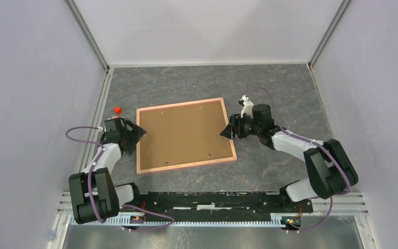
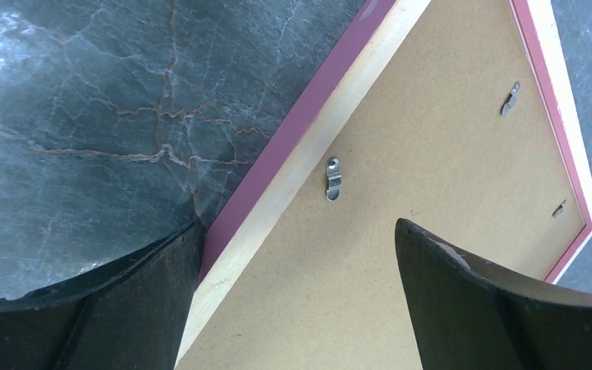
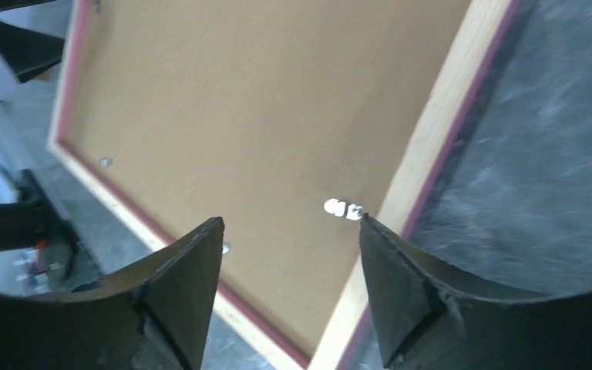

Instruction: Put the photo into the frame

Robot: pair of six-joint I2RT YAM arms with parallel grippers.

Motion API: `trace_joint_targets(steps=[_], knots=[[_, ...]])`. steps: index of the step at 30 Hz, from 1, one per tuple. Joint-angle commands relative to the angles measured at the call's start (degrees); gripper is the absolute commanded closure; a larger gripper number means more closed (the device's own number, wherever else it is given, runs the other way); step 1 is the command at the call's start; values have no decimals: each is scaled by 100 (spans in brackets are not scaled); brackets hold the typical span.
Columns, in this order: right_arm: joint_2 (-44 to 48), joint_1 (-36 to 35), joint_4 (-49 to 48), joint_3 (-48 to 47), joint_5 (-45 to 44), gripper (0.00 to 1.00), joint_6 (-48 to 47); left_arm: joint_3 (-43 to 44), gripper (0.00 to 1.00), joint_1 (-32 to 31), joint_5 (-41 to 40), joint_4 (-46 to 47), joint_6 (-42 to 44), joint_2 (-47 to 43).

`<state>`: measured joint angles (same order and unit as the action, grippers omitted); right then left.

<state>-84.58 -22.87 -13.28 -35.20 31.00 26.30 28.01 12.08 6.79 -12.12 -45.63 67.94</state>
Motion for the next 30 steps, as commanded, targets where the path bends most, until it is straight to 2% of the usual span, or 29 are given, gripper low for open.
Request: trace_joint_targets(steps=[1, 4, 7, 10, 15, 18, 21, 25, 28, 30], knots=[[494, -3, 1154, -297, -1342, 25, -1193, 32, 0, -103, 735, -124, 49, 386], [549, -10, 1429, -259, -1854, 17, -1405, 123, 0, -527, 646, -27, 123, 532], [439, -47, 1581, -297, -1997, 13, -1725, 119, 0, -913, 461, 79, 14, 593], [309, -58, 1854, -444, -2387, 12, -1766, 52, 0, -1023, 417, 167, -19, 590], [122, -61, 1942, -485, -2907, 15, -1103, -181, 2, -1133, 357, 139, -101, 557], [133, -84, 1861, -386, -2901, 17, -878, -107, 14, -1135, 90, -74, 88, 495], [175, -126, 1864, -364, -2940, 18, -866, 2, 28, -1550, -523, -367, 178, 329], [174, -130, 1948, -425, -2995, 18, -943, 23, 41, -2039, -1313, -594, 126, 195], [120, -138, 1974, -473, -3007, 18, -984, -53, 46, -2174, -1556, -564, 77, 166], [59, -138, 2074, -557, -3131, 18, -1011, -111, 58, -2177, -1567, -484, 88, 175]])
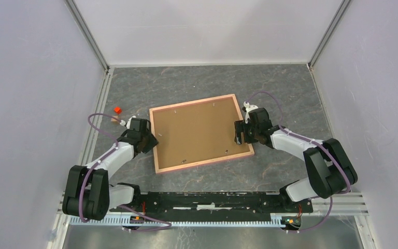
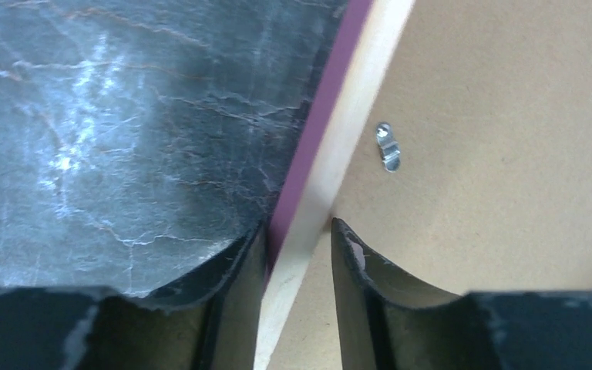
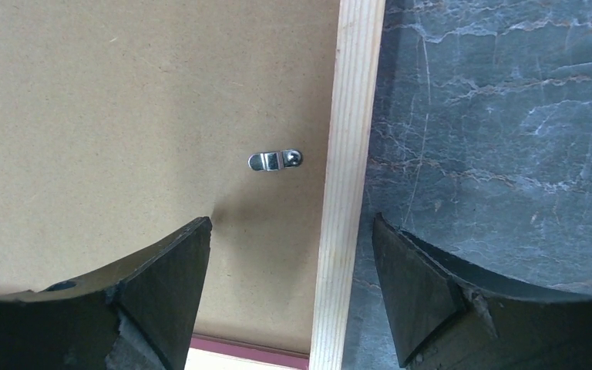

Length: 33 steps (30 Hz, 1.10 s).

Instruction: Put the photo into the frame

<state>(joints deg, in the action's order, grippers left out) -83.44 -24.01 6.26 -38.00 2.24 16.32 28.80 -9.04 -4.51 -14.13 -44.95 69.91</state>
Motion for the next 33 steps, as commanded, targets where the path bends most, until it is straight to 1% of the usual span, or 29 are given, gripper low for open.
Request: trace_joint_targets(steps=[1, 5, 7, 13, 16, 21, 25, 28, 30, 33], knots=[[-80, -19, 181, -348, -407, 18, -39, -203, 63, -63, -436, -244, 21, -17], [-78, -22, 433, -544, -730, 18, -66, -185, 78, -65, -478, -204, 84, 13], [-80, -24, 453, -587, -755, 18, -4, -181, 82, -63, -488, -197, 98, 15], [-322, -78, 406, -828, -797, 19, 325, -203, 88, -63, -491, -220, 73, -61], [-520, -109, 368, -955, -915, 21, 438, -193, 97, -67, -491, -272, 3, -50], [-882, -122, 433, -1198, -1052, 23, 482, -170, 98, -68, -556, -322, -79, -4], [-945, -164, 552, -1181, -1135, 26, 396, -173, 98, -63, -575, -341, -111, -56], [-877, -192, 646, -1025, -1060, 31, 330, -158, 98, -63, -664, -420, -171, -83], [-798, -209, 624, -850, -932, 33, 261, -127, 98, -68, -682, -470, -167, -62], [-766, -209, 697, -754, -833, 41, 180, -87, 98, -63, -692, -520, -177, -48]])
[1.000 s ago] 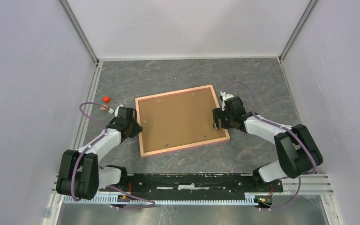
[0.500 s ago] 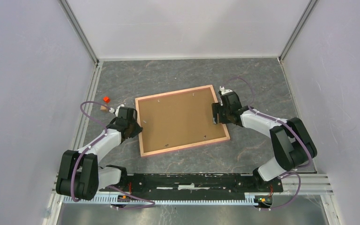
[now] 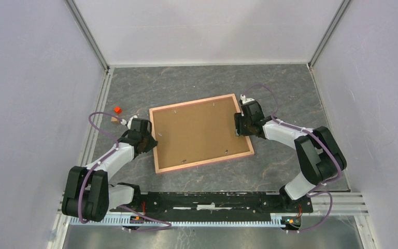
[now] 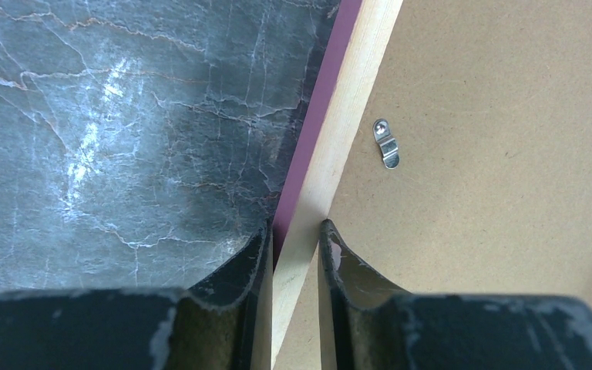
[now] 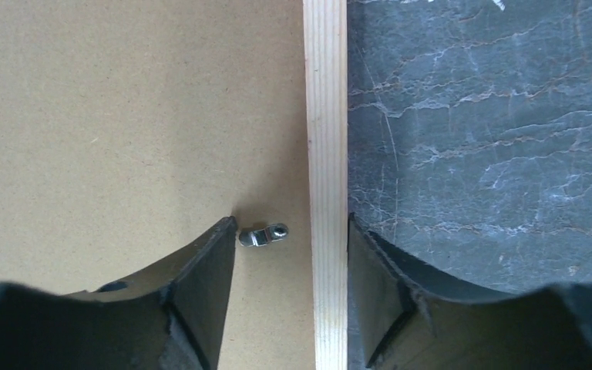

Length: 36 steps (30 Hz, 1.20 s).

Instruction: Put the photo into the frame

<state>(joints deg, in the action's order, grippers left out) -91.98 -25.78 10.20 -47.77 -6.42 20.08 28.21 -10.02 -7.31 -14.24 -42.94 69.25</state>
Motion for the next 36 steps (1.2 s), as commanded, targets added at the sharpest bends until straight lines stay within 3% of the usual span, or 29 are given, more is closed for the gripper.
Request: trace_joint_targets(steps=[1, 19, 24, 36], knots=[[89, -32, 326, 239, 66, 44, -240, -26, 98, 38, -423, -518, -396, 18], [-91, -21, 943, -121, 518, 66, -1742, -35, 98, 36, -410, -571, -391, -44], [-93, -26, 1074, -239, 65, 70, -2174, -32, 98, 35, -413, -573, -392, -53], [158, -30, 191, -15, 370, 85, -2293, -35, 98, 26, -298, -540, -394, -61]])
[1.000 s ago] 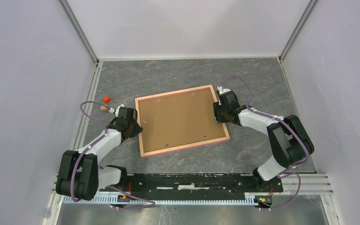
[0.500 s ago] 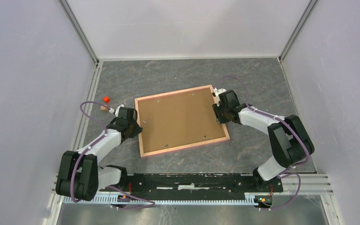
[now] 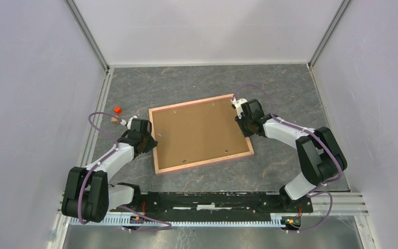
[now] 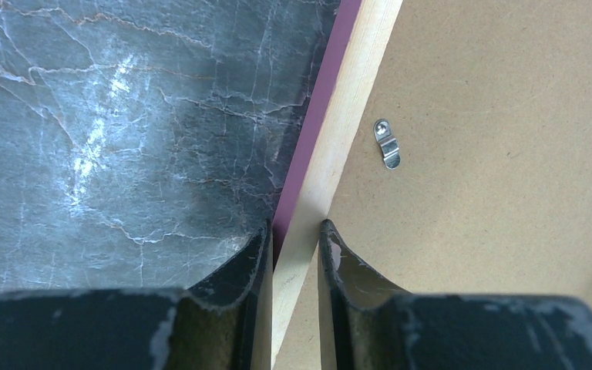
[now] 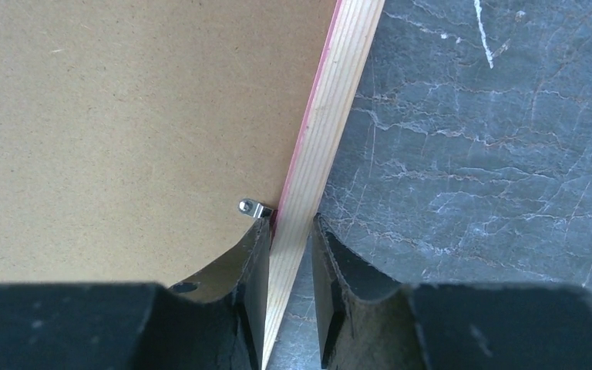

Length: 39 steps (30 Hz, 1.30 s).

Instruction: Put the photo into the frame

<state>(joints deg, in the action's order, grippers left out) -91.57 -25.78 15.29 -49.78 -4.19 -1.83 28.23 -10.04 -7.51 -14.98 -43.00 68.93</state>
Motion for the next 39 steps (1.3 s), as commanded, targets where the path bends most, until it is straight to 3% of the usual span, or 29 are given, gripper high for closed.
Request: trace_joint_targets(steps=[1, 3, 7, 9, 12, 20, 25, 28, 39], knots=[[202, -31, -359, 227, 174, 85, -55, -45, 98, 29, -242, -428, -389, -29], [398, -31, -299, 277, 232, 74, 160, -50, 98, 29, -180, -392, -404, -29], [1161, -32, -361, 724, 405, 34, 654, -89, 98, 29, -33, -379, -450, -123], [1511, 2, -538, 1060, 403, 21, 947, -142, 98, 29, -9, -356, -446, -204], [1859, 203, -694, 1423, 627, 14, 1498, -222, 98, 24, 91, -284, -487, -296], [2801, 457, 6, 2065, -138, 12, 3480, -678, 98, 37, 724, 312, -710, -370], [3504, -55, 33, 2660, -488, 12, 4929, -1111, 98, 29, 1061, 645, -1289, -697], [3695, -213, -373, 3031, -631, 18, 5744, -1281, 98, -4, 1197, 668, -1562, -908], [2814, -303, -721, 2596, -1243, 21, 6108, -1694, 98, -173, 1327, 296, -1825, -1933]])
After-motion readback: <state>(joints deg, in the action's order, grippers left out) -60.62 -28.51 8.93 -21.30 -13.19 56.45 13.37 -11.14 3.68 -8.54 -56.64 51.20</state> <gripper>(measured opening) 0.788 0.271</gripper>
